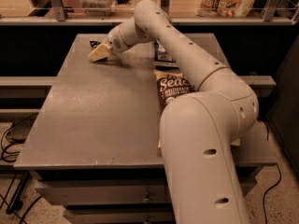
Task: Pick rxbar chocolate
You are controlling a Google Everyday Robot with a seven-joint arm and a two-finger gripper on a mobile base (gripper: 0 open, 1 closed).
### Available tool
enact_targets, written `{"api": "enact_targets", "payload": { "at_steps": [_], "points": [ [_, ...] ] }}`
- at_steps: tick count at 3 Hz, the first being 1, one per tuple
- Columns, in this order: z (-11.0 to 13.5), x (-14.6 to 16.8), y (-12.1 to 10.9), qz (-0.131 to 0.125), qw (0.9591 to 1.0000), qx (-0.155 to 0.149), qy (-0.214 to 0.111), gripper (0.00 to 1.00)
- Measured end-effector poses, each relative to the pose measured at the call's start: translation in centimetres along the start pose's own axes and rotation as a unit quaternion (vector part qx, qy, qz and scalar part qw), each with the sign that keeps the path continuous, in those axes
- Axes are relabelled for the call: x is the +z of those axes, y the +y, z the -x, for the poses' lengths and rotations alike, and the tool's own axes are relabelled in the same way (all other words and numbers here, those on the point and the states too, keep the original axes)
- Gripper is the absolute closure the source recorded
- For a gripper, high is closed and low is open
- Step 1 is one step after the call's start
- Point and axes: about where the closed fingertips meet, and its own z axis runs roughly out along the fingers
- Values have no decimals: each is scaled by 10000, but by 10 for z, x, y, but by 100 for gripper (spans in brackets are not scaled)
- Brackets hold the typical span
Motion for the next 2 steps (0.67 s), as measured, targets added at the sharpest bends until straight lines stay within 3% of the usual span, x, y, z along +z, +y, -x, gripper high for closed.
{"api": "enact_targets", "payload": {
  "at_steps": [2],
  "points": [
    [0,0,0,-1,10000,-2,0,100]
  ]
}}
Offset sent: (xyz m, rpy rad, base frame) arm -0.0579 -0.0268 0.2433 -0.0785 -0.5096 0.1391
